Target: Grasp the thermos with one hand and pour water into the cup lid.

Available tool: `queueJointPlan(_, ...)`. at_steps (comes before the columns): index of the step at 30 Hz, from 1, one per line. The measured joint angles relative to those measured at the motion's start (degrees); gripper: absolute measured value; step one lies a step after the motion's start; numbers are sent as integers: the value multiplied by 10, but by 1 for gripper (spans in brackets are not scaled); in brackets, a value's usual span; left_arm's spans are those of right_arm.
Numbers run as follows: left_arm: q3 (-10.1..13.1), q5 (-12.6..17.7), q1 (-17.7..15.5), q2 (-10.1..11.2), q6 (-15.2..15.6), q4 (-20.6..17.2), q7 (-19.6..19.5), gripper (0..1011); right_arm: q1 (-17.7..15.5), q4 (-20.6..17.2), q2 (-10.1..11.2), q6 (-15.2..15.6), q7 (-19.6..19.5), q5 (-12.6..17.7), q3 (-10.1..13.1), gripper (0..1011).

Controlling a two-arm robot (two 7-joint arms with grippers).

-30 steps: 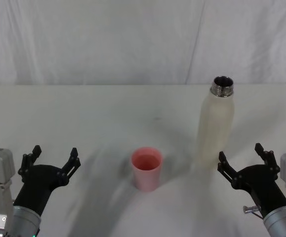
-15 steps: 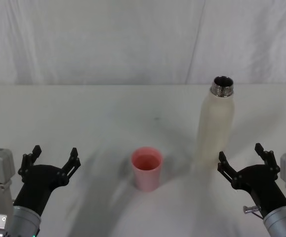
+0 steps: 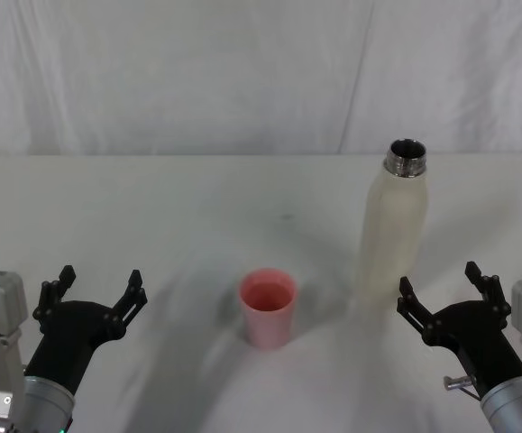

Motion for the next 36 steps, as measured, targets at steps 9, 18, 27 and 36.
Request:
queueJointPlan(9,0,0,0,0,0,0,0,1001,0,0,0,0,0,0,0,1001)
queueJointPlan(18,0,0,0,0,0,0,0,1001,0,0,0,0,0,0,0,1001)
queueJointPlan(27,0,0,0,0,0,0,0,1001,0,0,0,0,0,0,0,1001)
queueJointPlan(36,0,0,0,0,0,0,0,1001,0,0,0,0,0,0,0,1001)
